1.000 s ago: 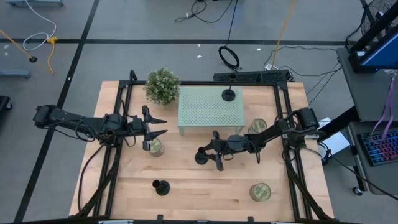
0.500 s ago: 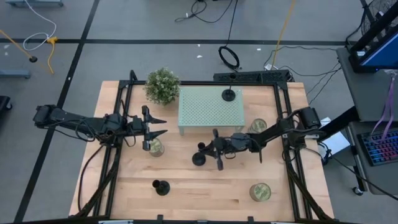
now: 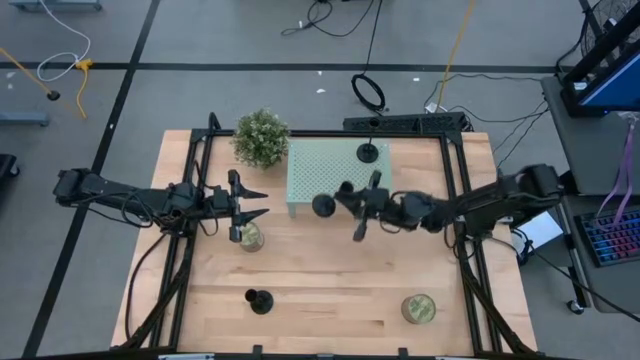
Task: Pick & Place candle stick holders
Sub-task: Put the top black candle holder on the shelf, then put the black candle holder on the shelf
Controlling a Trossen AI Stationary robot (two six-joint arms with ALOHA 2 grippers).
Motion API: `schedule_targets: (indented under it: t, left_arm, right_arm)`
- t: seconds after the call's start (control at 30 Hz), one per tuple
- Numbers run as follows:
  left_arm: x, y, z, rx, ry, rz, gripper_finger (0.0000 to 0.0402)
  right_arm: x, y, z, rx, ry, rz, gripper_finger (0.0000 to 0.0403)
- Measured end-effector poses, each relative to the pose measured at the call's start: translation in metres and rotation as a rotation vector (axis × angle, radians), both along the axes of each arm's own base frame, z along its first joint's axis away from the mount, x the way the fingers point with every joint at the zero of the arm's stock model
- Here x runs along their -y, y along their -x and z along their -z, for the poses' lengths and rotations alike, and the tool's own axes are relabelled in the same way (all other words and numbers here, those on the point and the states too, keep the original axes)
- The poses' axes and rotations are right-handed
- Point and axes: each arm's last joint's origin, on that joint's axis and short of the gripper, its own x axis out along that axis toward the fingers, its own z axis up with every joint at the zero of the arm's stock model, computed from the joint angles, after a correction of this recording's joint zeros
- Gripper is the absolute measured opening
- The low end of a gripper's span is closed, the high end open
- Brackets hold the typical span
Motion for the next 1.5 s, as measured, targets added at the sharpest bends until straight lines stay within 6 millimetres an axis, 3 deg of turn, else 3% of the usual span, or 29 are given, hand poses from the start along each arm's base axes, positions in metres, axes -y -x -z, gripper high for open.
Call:
schedule_targets:
  t: [0.1,0.23,0.4,0.57,0.9,1.23,1.5]
  left_arm:
    - [0.0,0.0,0.0,0.0,-0.014,-0.001,0.0177]
    - [0.0,0.0,0.0,0.0,-0.029,-0.003,0.0177]
    - [0.0,0.0,0.0,-0.001,-0.029,-0.003,0.0177]
    - [0.0,0.0,0.0,-0.002,-0.036,-0.004,0.0177]
    - [0.0,0.0,0.0,-0.006,-0.062,-0.006,0.0177]
    - [0.0,0.0,0.003,-0.031,-0.059,-0.005,0.0177]
    - [0.0,0.0,0.005,-0.056,-0.055,-0.004,0.0177]
  right_arm:
    - [0.013,0.005,-0.014,0.01,0.024,0.057,0.0008]
    - [0.044,0.005,-0.019,-0.033,0.015,0.274,0.0008]
    - [0.08,-0.004,-0.006,-0.083,-0.025,0.324,0.0008]
    - [0.102,-0.01,0.013,-0.13,-0.083,0.387,0.0008]
    - [0.121,-0.01,0.021,-0.134,-0.097,0.442,0.0008]
    - [0.124,-0.009,0.022,-0.146,-0.095,0.45,0.001]
    - [0.124,-0.008,0.026,-0.183,-0.096,0.451,0.0069]
